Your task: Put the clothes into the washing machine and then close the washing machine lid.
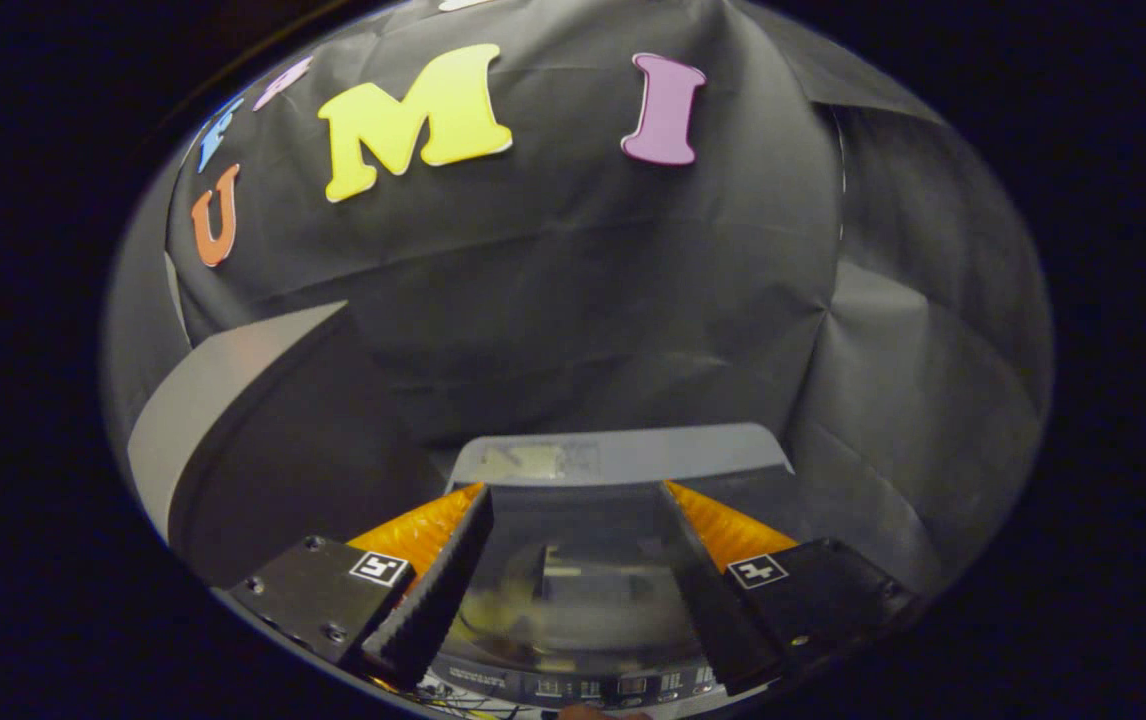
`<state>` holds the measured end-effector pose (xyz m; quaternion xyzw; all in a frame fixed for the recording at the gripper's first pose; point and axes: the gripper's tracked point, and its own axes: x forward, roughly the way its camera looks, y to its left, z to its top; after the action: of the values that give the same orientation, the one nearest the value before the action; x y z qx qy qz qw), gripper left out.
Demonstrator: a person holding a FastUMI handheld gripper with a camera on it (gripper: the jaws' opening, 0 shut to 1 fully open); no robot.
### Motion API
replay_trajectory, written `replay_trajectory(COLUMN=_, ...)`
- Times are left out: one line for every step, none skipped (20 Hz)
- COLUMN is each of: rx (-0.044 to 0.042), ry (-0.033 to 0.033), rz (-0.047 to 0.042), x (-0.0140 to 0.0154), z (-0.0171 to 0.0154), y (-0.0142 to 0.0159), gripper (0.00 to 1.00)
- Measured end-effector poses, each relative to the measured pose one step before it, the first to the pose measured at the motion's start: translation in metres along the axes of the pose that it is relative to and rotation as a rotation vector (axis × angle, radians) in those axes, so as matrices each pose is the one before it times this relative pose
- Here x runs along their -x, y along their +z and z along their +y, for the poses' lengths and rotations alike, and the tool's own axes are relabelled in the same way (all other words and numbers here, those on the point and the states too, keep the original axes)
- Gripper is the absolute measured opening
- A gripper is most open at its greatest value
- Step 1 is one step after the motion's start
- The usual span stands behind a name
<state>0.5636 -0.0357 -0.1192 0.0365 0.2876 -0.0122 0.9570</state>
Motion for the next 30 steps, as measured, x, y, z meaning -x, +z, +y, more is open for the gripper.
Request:
replay_trajectory(rx=-0.00131, ry=-0.00089, rz=0.00204, x=-0.00329, z=0.00423, y=-0.00550, gripper=1.00)
replay_trajectory(rx=-0.00168, ry=-0.00398, rz=-0.00559, x=0.00090, z=0.00126, y=-0.00419, gripper=1.00)
replay_trajectory(rx=-0.00147, ry=0.00463, rz=-0.01876, x=0.00258, z=0.00296, y=0.00275, gripper=1.00)
replay_trajectory(rx=0.00495, ry=0.00478, rz=-0.02231, x=0.00945, z=0.00115, y=0.00142, gripper=1.00)
replay_trajectory(rx=0.00891, ry=0.00395, rz=-0.02411, x=0.01040, z=0.00185, y=0.00280, gripper=1.00)
replay_trajectory(rx=0.00843, ry=0.00372, rz=-0.03149, x=0.01253, z=0.00113, y=0.00195, gripper=1.00)
replay_trajectory(rx=0.01136, ry=0.00012, rz=-0.03338, x=0.00968, z=0.00340, y=0.00497, gripper=1.00)
replay_trajectory(rx=0.01355, ry=-0.00338, rz=-0.02830, x=0.01079, z=0.00293, y=0.00406, gripper=1.00)
replay_trajectory(rx=0.01138, ry=-0.00409, rz=-0.02496, x=0.01165, z=0.00255, y=0.00539, gripper=1.00)
replay_trajectory(rx=0.00801, ry=0.00048, rz=-0.02371, x=0.01231, z=0.00251, y=0.00522, gripper=1.00)
replay_trajectory(rx=0.00543, ry=-0.00068, rz=-0.01593, x=0.01306, z=0.00423, y=0.00446, gripper=1.00)
replay_trajectory(rx=-0.00144, ry=0.00504, rz=-0.01671, x=0.01606, z=0.00484, y=0.00242, gripper=1.00)
replay_trajectory(rx=-0.00385, ry=-0.00457, rz=-0.01482, x=0.01409, z=0.00559, y=0.00496, gripper=1.00)
replay_trajectory(rx=-0.00479, ry=-0.00693, rz=-0.01027, x=0.01553, z=0.00425, y=0.00307, gripper=1.00)
replay_trajectory(rx=-0.00898, ry=-0.00940, rz=-0.01522, x=0.01602, z=0.00622, y=0.00492, gripper=1.00)
replay_trajectory(rx=-0.01048, ry=-0.00777, rz=-0.01666, x=0.01649, z=0.00643, y=0.00548, gripper=1.00)
replay_trajectory(rx=-0.00795, ry=-0.00562, rz=-0.01912, x=0.01782, z=0.00665, y=0.00400, gripper=1.00)
replay_trajectory(rx=-0.00128, ry=-0.01013, rz=-0.01718, x=0.01968, z=0.00378, y=0.00224, gripper=1.00)
replay_trajectory(rx=-0.00041, ry=-0.00677, rz=-0.01837, x=0.02081, z=0.00554, y=0.00326, gripper=1.00)
replay_trajectory(rx=-0.00123, ry=-0.00876, rz=-0.02276, x=0.02228, z=0.00359, y=0.00436, gripper=1.00)
replay_trajectory(rx=-0.00261, ry=-0.00323, rz=-0.02293, x=0.02200, z=0.00496, y=0.00551, gripper=1.00)
replay_trajectory(rx=-0.00288, ry=-0.00082, rz=-0.02480, x=0.02118, z=0.00486, y=0.00596, gripper=1.00)
replay_trajectory(rx=-0.00053, ry=0.00085, rz=-0.02408, x=0.02132, z=0.00417, y=0.00668, gripper=1.00)
replay_trajectory(rx=0.00180, ry=0.00331, rz=-0.02019, x=0.02360, z=0.00310, y=0.00436, gripper=1.00)
replay_trajectory(rx=0.00148, ry=-0.00064, rz=-0.01562, x=0.02214, z=0.00122, y=0.00580, gripper=1.00)
replay_trajectory(rx=0.00250, ry=0.00418, rz=-0.01338, x=0.02442, z=-0.00004, y=0.00383, gripper=1.00)
replay_trajectory(rx=0.00217, ry=-0.00045, rz=-0.01378, x=0.01953, z=0.00024, y=0.00563, gripper=1.00)
replay_trajectory(rx=0.00219, ry=0.00382, rz=-0.01272, x=0.01752, z=-0.00106, y=0.00650, gripper=1.00)
replay_trajectory(rx=0.00322, ry=-0.00018, rz=-0.01021, x=0.01595, z=-0.00076, y=0.00479, gripper=1.00)
replay_trajectory(rx=0.00143, ry=-0.00028, rz=-0.00689, x=0.01600, z=-0.00391, y=0.00220, gripper=1.00)
